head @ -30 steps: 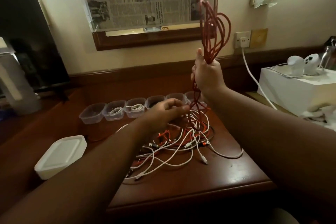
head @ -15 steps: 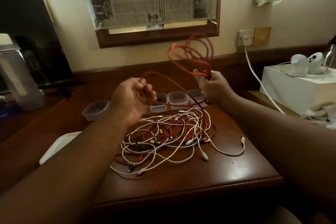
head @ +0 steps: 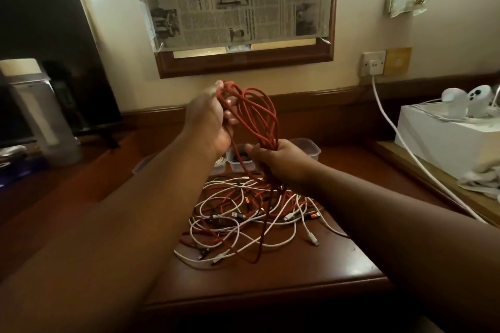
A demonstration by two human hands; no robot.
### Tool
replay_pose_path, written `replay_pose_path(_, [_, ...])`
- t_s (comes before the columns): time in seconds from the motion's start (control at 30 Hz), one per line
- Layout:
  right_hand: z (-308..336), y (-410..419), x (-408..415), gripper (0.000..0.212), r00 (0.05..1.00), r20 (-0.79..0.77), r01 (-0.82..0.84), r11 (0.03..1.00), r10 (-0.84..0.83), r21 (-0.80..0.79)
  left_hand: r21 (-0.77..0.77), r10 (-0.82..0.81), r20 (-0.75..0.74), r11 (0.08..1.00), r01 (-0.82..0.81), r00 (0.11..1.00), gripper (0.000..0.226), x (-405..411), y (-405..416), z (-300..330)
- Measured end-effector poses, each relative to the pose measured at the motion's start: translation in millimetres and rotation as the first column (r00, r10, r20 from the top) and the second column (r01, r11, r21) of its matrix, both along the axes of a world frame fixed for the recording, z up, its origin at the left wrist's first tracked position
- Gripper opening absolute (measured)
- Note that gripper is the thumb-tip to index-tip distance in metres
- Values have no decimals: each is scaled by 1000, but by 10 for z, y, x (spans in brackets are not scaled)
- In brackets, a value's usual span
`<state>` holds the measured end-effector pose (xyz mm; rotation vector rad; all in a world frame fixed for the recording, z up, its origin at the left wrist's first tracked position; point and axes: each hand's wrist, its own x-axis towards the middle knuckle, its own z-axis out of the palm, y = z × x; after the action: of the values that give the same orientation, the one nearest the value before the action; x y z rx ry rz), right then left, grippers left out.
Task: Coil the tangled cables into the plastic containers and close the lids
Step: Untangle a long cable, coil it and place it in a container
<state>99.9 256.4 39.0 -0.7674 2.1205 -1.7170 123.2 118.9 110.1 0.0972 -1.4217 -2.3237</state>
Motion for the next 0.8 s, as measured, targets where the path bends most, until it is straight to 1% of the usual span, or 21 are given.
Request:
replay_pose_path(0.07, [42,41,-22,30,991,123,-54,998,56,-20,-44,1,-42,999,-3,999,30,-31,-71,18])
replay_pose_path(0.1, [74,63,-49,33,979,182,-76,993,92,-92,-93,10,-42,996,-14,999,30,-47,-104,7])
replay_pose_path(0.13, [116,76,-76,36,965,237,-62,976,112,-210,-152,25,-22,988,-28,999,35,-40,-115,-30])
replay_pose_path(0.17, [165,87,-103,39,952,284,-10,939,114,-343,-205,34,4,978,-32,999,45,-19,-103,-95])
replay_pose_path(0.2, [221,96,-126,41,942,319,60,888,100,-455,-238,18,32,971,-10,999,57,6,-71,-191])
replay_pose_path(0.23, [267,105,-156,44,940,335,133,840,61,-527,-247,-35,71,968,52,997,67,40,-27,-309])
replay_pose_path(0.3, [337,133,-205,46,943,329,244,787,-55,-567,-190,-235,178,945,268,956,82,111,69,-577])
replay_pose_path(0.37, [347,159,-266,47,936,311,314,791,-165,-525,-104,-415,266,885,454,870,95,167,142,-810])
replay_pose_path(0.43, [309,176,-310,45,917,313,377,798,-249,-470,-119,-479,314,837,535,820,101,182,158,-997])
replay_pose_path(0.5, [270,196,-341,39,896,338,425,778,-288,-463,-158,-518,324,795,585,792,100,200,151,-1107])
replay_pose_path(0.57, [253,232,-364,36,879,366,459,748,-305,-480,-208,-571,335,731,650,750,95,238,108,-1143])
replay_pose_path(0.6, [254,257,-373,35,872,375,474,733,-314,-488,-256,-579,354,695,671,735,90,256,75,-1136])
replay_pose_path(0.67, [256,311,-403,34,861,384,497,708,-332,-502,-395,-530,402,635,664,747,70,277,10,-1082])
replay_pose_path(0.73, [250,342,-422,35,861,388,499,695,-329,-518,-516,-452,420,594,617,787,53,254,-54,-1022])
replay_pose_path(0.77, [245,344,-425,36,865,390,489,697,-314,-525,-539,-426,422,592,599,800,49,234,-76,-979])
replay_pose_path(0.8, [237,335,-419,37,872,394,473,703,-289,-531,-526,-405,425,617,585,809,47,218,-80,-925])
